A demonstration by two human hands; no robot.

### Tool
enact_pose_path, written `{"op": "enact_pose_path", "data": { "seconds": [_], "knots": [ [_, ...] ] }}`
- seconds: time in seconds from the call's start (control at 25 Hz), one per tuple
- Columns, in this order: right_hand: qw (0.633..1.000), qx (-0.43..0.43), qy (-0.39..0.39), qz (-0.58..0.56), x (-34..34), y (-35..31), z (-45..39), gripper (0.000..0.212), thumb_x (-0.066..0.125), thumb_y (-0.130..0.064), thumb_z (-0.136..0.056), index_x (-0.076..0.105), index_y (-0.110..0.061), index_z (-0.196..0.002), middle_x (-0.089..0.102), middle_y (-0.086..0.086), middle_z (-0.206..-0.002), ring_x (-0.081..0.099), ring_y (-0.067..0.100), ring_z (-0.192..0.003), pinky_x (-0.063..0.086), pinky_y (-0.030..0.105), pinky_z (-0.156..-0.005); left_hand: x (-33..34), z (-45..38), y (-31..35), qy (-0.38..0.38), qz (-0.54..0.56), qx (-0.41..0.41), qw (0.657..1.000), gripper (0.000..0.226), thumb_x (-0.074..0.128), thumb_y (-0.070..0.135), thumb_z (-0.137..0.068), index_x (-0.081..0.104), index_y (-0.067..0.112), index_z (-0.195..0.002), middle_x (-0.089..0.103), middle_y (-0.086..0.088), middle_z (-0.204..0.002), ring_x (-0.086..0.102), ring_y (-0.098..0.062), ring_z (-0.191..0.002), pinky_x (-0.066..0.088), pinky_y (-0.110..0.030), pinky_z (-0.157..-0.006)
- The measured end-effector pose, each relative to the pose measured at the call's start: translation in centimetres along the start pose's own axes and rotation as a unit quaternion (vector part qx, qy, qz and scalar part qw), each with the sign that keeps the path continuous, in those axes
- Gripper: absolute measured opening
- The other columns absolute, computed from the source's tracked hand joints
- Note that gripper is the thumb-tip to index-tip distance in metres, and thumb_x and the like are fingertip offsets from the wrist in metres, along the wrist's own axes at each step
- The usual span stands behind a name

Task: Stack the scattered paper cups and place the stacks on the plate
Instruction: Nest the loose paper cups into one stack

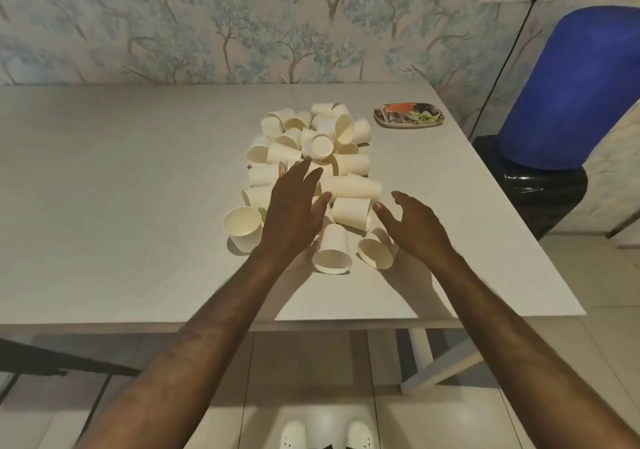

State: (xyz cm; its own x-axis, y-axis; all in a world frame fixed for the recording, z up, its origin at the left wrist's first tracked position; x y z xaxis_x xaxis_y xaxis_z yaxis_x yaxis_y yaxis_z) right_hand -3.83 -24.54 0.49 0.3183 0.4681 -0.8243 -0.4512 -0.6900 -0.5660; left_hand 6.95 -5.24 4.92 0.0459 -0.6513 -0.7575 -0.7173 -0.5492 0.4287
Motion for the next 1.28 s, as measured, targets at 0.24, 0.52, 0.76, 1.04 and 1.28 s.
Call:
{"op": "enact_pose_path", "data": {
  "seconds": [0.24, 0.52, 0.76, 1.04, 1.28],
  "knots": [
    [0.998, 0.048, -0.038, 0.031, 1.0, 1.2, 0.2, 0.086, 0.037, -0.075, -0.091, 0.033, -0.015, -0.153, 0.041, 0.009, -0.156, 0.044, 0.029, -0.140, 0.041, 0.044, -0.105, 1.7, -1.2, 0.0, -0.046, -0.068, -0.001, 0.997, 0.060, 0.060, 0.042, -0.098, 0.047, 0.011, -0.148, 0.039, -0.015, -0.160, 0.033, -0.034, -0.149, 0.024, -0.048, -0.122],
    [0.993, 0.070, -0.084, 0.039, 1.2, 1.9, 1.1, 0.084, 0.059, -0.071, -0.084, 0.048, -0.008, -0.138, 0.066, 0.011, -0.123, 0.071, 0.027, -0.083, 0.059, 0.036, -0.069, 0.0, -0.9, 1.3, -0.038, -0.054, -0.029, 0.997, 0.063, 0.059, 0.044, -0.099, 0.043, 0.013, -0.151, 0.035, -0.013, -0.163, 0.030, -0.033, -0.151, 0.021, -0.046, -0.123],
    [0.980, 0.089, -0.101, -0.148, 2.7, 4.0, 2.4, 0.054, 0.076, -0.054, -0.079, 0.057, -0.016, -0.112, 0.068, 0.003, -0.101, 0.070, 0.016, -0.074, 0.055, 0.026, -0.048, -1.4, 2.5, 2.1, 0.010, 0.051, -0.101, 0.994, 0.059, 0.059, 0.047, -0.099, 0.045, 0.021, -0.150, 0.033, -0.003, -0.165, 0.028, -0.025, -0.152, 0.029, -0.048, -0.121],
    [0.896, 0.137, -0.088, -0.414, 1.8, 3.8, 4.6, 0.056, 0.077, -0.042, -0.083, 0.052, -0.014, -0.124, 0.067, 0.012, -0.114, 0.073, 0.022, -0.086, 0.059, 0.031, -0.059, -1.4, 6.6, 3.1, -0.014, 0.185, -0.088, 0.979, 0.048, 0.058, 0.055, -0.097, 0.049, 0.040, -0.142, 0.032, 0.033, -0.153, 0.024, 0.019, -0.139, 0.028, -0.011, -0.105],
    [0.831, 0.118, -0.132, -0.527, 2.8, -2.3, 6.0, 0.062, 0.076, -0.038, -0.086, 0.043, -0.016, -0.133, 0.066, 0.012, -0.121, 0.073, 0.023, -0.093, 0.058, 0.032, -0.066, -1.1, 7.8, 4.8, -0.045, 0.247, -0.061, 0.966, 0.081, 0.074, 0.064, -0.082, 0.033, 0.050, -0.151, 0.031, 0.031, -0.155, 0.031, 0.008, -0.143, 0.034, -0.012, -0.105]
  ]
}}
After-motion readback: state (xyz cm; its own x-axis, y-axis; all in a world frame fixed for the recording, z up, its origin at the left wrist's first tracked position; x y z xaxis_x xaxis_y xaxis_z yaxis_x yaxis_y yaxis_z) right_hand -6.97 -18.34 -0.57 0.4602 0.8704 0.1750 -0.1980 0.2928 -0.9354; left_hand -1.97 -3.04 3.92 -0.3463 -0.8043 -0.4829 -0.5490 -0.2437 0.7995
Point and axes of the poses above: each hand's wrist, its own z-axis away from the middle knuckle, its own x-axis out of the palm, y = z × x, the point moved 10 cm from there along -z, towards the middle knuckle
